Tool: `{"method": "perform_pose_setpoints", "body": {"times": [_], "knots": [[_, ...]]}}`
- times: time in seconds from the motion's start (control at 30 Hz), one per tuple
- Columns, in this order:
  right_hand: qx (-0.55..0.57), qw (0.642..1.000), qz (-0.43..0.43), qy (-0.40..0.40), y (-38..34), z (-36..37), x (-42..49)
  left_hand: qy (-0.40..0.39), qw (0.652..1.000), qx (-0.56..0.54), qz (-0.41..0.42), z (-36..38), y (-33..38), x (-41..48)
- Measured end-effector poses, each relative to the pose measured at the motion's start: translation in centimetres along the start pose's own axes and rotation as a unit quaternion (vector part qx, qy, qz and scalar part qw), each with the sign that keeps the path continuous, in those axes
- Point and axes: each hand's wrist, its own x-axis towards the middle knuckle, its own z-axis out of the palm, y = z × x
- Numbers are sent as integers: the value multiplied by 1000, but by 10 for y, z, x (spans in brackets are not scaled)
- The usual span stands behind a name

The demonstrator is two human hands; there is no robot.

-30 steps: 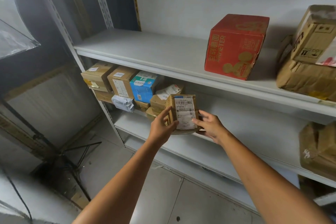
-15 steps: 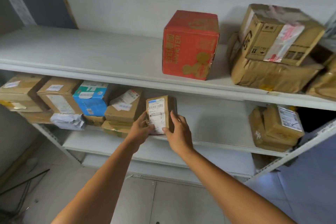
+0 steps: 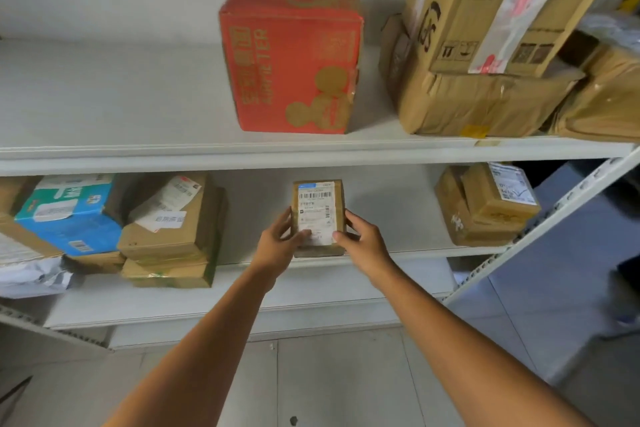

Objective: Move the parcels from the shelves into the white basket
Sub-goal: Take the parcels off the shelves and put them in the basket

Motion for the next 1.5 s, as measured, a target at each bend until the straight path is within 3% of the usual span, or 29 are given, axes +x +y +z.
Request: {"method": "perform_pose_setpoints", "body": {"times": [0.5,0.67,0.77,0.9,1.03,1.23,1.5], "knots": [[17,992,69,100,152,-149,82,-82,994,73,-3,197,-90,113],[-4,992,67,107,164,-170,100,-62,987,149,24,218,-96,137],[-84,991,57,92,158,-178,102,-41,967,250,23,215,-91,140],[-281,956,28,72,135,-186,85,-23,920,391,11,195,-68,114],[-386,922,2,34,89,-174,63,-28,863,504,33,148,-35,63],[-384,918,-44,-89,9,-96,36,52,838,543,10,40,9,-19],[-370,907,-111,-168,-64,46,16,171,822,543,-28,-123,36,-105]]}}
